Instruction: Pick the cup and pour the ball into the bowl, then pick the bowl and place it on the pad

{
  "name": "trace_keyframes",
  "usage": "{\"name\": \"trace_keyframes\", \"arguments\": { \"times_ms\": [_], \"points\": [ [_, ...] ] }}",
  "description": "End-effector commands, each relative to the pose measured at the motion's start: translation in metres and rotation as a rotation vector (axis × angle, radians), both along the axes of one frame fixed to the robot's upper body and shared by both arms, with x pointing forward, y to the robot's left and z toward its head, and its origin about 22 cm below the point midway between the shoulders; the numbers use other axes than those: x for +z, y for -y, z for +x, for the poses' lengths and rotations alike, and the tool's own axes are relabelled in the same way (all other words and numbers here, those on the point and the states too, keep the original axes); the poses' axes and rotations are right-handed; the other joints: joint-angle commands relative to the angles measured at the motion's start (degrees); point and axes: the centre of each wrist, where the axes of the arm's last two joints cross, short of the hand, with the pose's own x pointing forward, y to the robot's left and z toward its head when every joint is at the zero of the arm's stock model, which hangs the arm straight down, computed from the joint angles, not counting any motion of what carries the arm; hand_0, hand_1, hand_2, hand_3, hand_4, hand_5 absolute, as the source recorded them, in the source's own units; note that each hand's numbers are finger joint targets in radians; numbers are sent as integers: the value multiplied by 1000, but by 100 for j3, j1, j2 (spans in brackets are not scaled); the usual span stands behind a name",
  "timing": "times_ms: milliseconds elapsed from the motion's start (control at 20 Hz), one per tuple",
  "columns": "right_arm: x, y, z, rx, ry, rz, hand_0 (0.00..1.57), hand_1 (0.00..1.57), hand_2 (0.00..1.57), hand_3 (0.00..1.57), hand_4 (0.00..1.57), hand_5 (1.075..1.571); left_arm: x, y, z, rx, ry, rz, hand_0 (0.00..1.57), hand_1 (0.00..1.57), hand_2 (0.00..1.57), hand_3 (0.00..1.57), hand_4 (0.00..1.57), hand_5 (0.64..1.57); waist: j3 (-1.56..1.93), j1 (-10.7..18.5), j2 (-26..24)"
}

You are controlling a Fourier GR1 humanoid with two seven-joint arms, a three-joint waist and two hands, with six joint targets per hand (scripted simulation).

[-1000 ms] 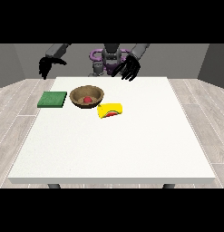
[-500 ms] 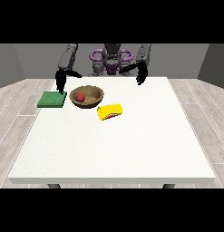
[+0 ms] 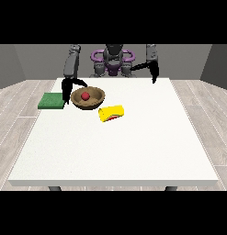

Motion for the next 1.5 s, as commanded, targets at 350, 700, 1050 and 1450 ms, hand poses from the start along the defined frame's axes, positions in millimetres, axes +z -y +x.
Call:
{"name": "trace_keyframes", "arguments": {
  "times_ms": [350,700,1050,1450],
  "points": [
    [-20,-28,16,3,-4,0,0,0,0,0,100,1563,13,-20,-7,10,25,-15,0,0,0,0,0,1566,3,-18,147],
    [-40,-6,2,-188,-180,91,785,785,391,0,437,1533,57,-23,1,-40,142,-7,0,0,0,0,0,1569,11,270,623],
    [-50,22,-25,-281,-325,-453,1571,1571,1571,1562,938,1558,56,-8,2,-111,125,-10,0,0,0,0,655,1531,-27,675,634],
    [-10,-16,21,-248,-505,-496,1571,1571,1571,945,844,1563,-5,-50,2,46,-87,-47,0,0,0,0,973,1423,-19,-47,-664]
  ]
}}
